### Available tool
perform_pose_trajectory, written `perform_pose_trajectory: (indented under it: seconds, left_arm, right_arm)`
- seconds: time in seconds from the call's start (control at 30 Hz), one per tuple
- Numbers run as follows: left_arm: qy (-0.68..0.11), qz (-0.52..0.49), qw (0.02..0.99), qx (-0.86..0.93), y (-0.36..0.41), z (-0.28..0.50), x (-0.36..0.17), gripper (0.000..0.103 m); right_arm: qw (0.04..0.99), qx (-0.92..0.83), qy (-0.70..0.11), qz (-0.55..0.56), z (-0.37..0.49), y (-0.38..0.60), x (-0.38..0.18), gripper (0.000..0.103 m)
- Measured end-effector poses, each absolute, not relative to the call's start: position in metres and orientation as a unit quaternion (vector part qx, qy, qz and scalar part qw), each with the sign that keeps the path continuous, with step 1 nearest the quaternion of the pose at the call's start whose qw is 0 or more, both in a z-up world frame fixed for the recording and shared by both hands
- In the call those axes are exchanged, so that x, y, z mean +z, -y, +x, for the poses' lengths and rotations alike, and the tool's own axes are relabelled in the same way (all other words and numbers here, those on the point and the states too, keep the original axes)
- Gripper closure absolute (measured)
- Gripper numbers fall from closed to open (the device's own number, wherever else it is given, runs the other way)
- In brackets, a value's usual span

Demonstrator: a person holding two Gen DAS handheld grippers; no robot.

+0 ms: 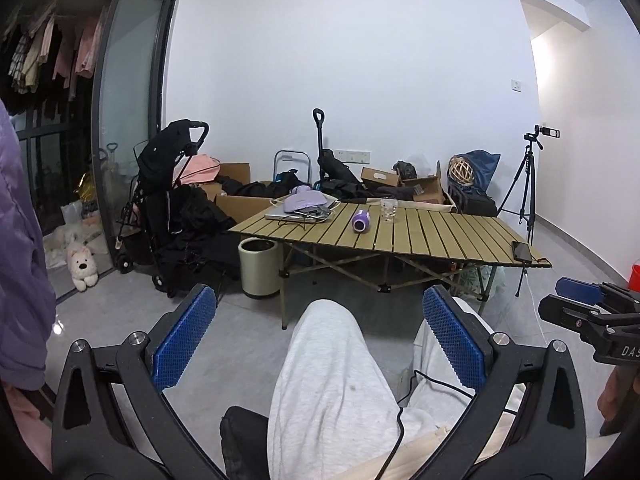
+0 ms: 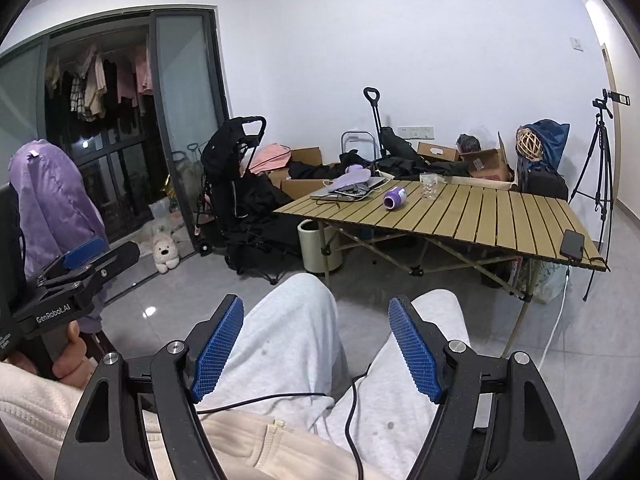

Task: Organize rigid objects

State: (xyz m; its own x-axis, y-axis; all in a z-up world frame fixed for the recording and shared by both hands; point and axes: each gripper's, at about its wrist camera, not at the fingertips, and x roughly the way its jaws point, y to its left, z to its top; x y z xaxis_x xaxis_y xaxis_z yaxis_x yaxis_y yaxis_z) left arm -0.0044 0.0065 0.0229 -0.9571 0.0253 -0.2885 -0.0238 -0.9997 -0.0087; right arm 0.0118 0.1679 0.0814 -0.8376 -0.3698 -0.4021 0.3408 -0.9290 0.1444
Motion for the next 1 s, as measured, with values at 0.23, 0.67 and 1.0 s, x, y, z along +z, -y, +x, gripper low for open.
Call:
perform_pose_trajectory:
  seconds: [0.23,0.67,1.0]
  left_arm:
    - [0.002,-0.151,0.021,0.988,-0.0085,-0.0011,0.0212,0.0]
    - [0.003,-0.15,0.023,0.988,-0.0078,-0.0001,0.0242,0.0]
    - [0.003,-0.151,0.023,0.988,-0.0074,-0.0004,0.0236,0.0]
  right_arm:
    - [0.19,-0.957,0.028,0.216,0.013,-0.1649,0.0804,0.023]
    - [0.192,-0.958,0.03,0.21,0.0148,-0.1652,0.0832,0.023]
    - [0.191,-0.958,0.031,0.21,0.0156,-0.1632,0.0835,0.023]
